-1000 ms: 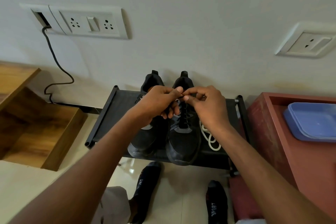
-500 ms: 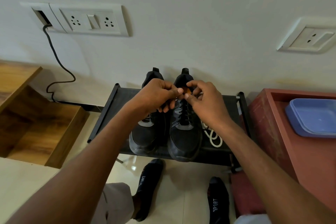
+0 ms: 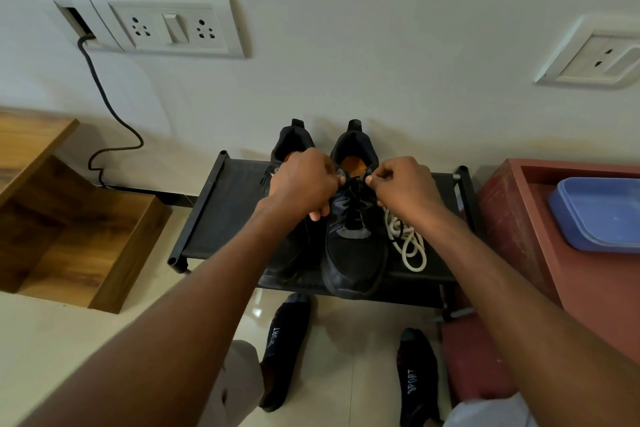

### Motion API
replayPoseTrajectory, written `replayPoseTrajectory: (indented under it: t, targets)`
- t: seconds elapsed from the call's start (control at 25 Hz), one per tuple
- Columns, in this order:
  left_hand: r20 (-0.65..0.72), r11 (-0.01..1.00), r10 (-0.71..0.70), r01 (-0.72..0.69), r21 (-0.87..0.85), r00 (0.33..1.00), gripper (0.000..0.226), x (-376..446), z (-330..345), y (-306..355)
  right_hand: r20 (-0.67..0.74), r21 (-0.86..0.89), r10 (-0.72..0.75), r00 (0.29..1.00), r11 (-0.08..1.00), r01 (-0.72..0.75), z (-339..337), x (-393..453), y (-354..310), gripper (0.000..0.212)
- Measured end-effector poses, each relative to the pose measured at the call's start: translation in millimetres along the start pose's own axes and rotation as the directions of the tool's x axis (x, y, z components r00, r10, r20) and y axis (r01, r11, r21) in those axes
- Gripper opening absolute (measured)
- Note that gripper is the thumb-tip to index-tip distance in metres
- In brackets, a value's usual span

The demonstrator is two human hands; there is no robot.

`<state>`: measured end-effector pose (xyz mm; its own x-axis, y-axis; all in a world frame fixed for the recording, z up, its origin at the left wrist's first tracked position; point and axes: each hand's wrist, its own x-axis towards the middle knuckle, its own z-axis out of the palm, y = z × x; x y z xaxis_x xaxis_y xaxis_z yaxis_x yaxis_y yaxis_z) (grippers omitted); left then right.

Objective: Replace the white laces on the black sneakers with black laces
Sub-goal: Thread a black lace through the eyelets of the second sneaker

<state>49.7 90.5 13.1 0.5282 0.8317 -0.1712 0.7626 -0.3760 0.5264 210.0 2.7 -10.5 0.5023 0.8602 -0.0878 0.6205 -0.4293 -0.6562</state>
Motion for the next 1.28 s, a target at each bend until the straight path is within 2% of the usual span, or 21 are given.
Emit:
replayPoseTrajectory:
  t: [0.12, 0.44, 0.56, 0.68, 0.72, 0.8, 0.88, 0.96, 1.0, 1.08, 1.16, 1.28]
  targets:
    - [0.009, 0.999, 0.005, -0.006, 0.041, 1.000, 0.020, 11, 0, -3, -0.010, -0.065, -0.026, 1.000, 0.998, 0.025, -4, -1, 1, 0.011]
    - [-0.089, 0.949, 0.039, -0.009, 0.316, 0.995, 0.018, 14, -1, -7, -0.063, -0.210, 0.042, 0.997, 0.976, -0.055, -20, 1, 8, 0.019]
    - [-0.086, 0.943, 0.031, -0.001, 0.332, 0.996, 0.020, 13, -1, -6, -0.093, -0.237, 0.059, 0.994, 0.968, -0.079, -18, -1, 8, 0.018]
    - [-0.040, 0.956, 0.007, 0.006, 0.295, 0.999, 0.025, 11, -9, -7, -0.011, -0.263, 0.131, 0.991, 0.956, -0.129, -28, 2, 12, 0.030]
    - [-0.012, 0.965, -0.004, 0.007, 0.263, 1.000, 0.028, 10, -14, -9, 0.049, -0.206, 0.170, 0.984, 0.966, -0.157, -35, 2, 10, 0.035]
    - [0.031, 0.992, -0.038, 0.034, 0.120, 0.999, 0.034, 5, -26, -15, 0.275, 0.083, 0.215, 0.937, 0.966, -0.246, -49, 0, 0, 0.035]
    - [-0.025, 0.996, -0.054, 0.056, 0.062, 0.998, 0.040, -1, -37, -19, 0.469, 0.346, 0.078, 0.880, 0.900, -0.265, -56, -9, -18, 0.028]
    - [-0.149, 0.999, -0.032, 0.036, 0.020, 0.988, 0.050, -7, -44, -15, 0.527, 0.454, -0.108, 0.843, 0.874, -0.172, -51, -21, -36, 0.026]
    - [-0.146, 0.994, -0.058, 0.044, -0.097, 0.988, 0.055, -10, -46, -11, 0.511, 0.452, -0.172, 0.842, 0.887, -0.094, -43, -26, -42, 0.028]
    - [0.017, 0.930, -0.142, 0.139, -0.339, 0.990, 0.059, -15, -48, 0, 0.448, 0.393, -0.255, 0.857, 0.917, 0.067, -27, -32, -48, 0.036]
    - [0.206, 0.873, -0.183, 0.255, -0.417, 0.961, 0.056, -14, -48, 2, 0.403, 0.336, -0.301, 0.865, 0.927, 0.166, -16, -32, -49, 0.041]
    - [0.286, 0.782, -0.164, 0.301, -0.546, 0.944, 0.033, -8, -50, -6, 0.329, 0.223, -0.285, 0.900, 0.950, 0.219, -10, -29, -42, 0.045]
